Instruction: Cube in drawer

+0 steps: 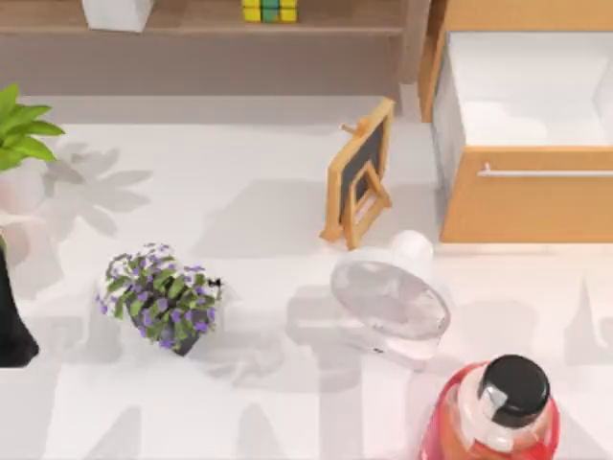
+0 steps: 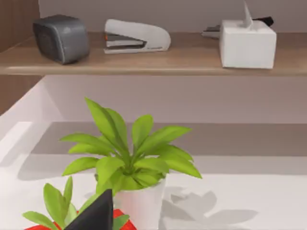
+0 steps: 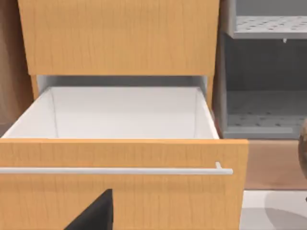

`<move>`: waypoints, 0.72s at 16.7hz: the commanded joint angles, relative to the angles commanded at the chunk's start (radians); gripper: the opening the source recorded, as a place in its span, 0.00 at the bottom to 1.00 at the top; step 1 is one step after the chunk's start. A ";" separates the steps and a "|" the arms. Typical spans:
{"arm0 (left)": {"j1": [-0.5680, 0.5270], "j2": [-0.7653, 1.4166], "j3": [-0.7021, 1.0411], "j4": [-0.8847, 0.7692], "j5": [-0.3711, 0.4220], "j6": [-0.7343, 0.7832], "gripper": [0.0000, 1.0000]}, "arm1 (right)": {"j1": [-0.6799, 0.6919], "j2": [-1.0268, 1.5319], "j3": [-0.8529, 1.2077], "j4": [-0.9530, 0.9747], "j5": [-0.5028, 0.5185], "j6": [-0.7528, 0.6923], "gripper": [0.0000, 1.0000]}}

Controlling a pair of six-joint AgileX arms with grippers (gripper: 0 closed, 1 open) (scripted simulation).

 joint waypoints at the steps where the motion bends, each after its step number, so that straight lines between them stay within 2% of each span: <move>1: 0.000 0.000 0.000 0.000 0.000 0.000 1.00 | 0.000 0.000 0.000 0.000 0.000 0.000 1.00; 6: 0.000 0.000 0.000 0.000 0.000 0.000 1.00 | 0.060 0.099 0.071 0.044 0.038 0.008 1.00; 12: 0.000 0.000 0.000 0.000 0.000 0.000 1.00 | 0.276 0.535 0.369 0.202 0.206 0.024 1.00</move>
